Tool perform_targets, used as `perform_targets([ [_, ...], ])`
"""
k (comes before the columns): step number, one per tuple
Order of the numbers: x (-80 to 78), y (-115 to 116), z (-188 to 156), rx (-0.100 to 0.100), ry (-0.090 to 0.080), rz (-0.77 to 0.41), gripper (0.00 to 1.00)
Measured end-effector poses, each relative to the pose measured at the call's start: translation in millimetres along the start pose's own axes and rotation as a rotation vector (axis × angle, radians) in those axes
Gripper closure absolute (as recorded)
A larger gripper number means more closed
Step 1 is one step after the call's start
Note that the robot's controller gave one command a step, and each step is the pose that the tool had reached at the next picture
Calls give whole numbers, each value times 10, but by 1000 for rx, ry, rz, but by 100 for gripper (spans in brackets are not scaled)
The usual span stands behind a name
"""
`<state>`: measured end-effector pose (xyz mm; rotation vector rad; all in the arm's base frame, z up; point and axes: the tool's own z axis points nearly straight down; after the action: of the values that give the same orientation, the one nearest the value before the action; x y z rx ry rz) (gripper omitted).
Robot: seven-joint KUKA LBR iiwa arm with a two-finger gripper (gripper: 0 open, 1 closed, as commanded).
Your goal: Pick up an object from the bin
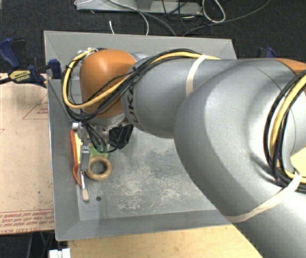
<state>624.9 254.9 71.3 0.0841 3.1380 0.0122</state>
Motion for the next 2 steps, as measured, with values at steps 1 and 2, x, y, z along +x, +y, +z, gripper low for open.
perform_targets([
  [1,79,-81,19,-5,-11,272,0],
  [2,-26,-11,22,-3,-13,-3,100],
])
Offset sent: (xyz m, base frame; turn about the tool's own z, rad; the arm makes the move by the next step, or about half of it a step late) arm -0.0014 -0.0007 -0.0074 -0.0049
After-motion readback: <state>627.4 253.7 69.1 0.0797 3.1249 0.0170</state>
